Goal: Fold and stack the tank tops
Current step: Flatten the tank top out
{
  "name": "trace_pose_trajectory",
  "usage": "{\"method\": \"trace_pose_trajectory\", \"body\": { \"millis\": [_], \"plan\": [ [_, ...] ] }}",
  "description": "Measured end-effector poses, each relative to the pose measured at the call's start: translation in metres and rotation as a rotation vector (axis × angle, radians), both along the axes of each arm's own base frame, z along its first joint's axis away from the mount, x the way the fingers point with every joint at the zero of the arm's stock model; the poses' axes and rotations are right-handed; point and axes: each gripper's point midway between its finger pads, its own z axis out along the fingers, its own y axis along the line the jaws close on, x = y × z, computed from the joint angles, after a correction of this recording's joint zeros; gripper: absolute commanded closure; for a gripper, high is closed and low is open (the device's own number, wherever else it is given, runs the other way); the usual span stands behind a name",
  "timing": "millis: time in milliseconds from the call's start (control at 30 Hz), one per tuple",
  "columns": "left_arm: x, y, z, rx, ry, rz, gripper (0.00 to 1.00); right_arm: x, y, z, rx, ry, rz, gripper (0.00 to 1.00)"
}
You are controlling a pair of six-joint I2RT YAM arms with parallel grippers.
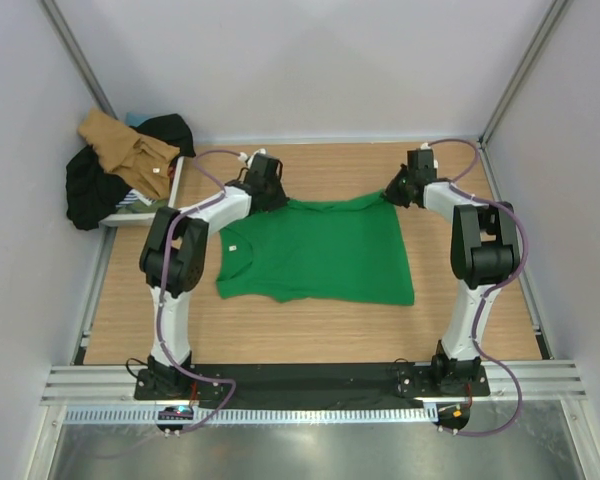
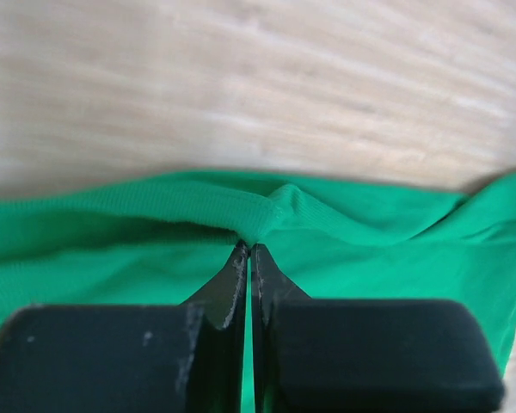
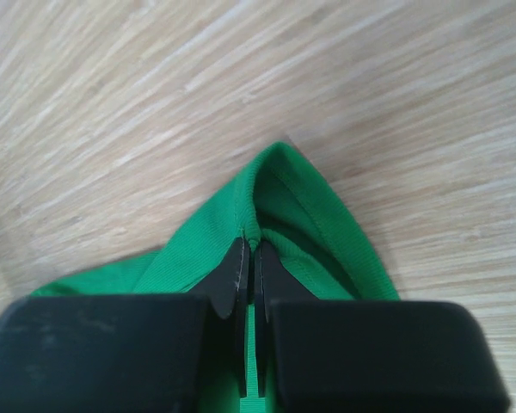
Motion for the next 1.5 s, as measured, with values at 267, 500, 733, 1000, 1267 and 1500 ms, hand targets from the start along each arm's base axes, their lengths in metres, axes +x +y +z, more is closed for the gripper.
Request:
{"method": "trace_pose_trajectory", "body": {
  "millis": [267, 500, 733, 1000, 1267, 1500],
  "plan": [
    [0.032, 0.005, 0.016, 0.014, -0.047, 0.028, 1.0, 0.033, 0.004, 0.031, 0.013, -0.092, 0.001, 0.99],
    [0.065, 0.022, -0.002, 0.002, -0.036, 0.079, 0.88, 0.089, 0.005, 0.032, 0.019, -0.164, -0.032, 0.25],
    [0.084, 0.042, -0.017, -0.027, -0.011, 0.123, 0.42, 0.098, -0.011, 0.023, -0.014, -0.164, -0.09, 0.24],
    [0.068, 0.043, 0.007, 0.008, -0.016, 0.093, 0.41, 0.053, -0.02, 0.043, -0.034, -0.147, -0.073, 0.42],
    [-0.01, 0.002, 0.078, 0.026, -0.084, -0.059, 0.42, -0.035, -0.025, 0.069, -0.059, -0.112, -0.054, 0.62],
    [-0.121, -0.047, 0.079, 0.064, -0.047, -0.287, 0.46, -0.114, -0.039, 0.037, -0.122, 0.052, -0.07, 0.81]
  ]
}}
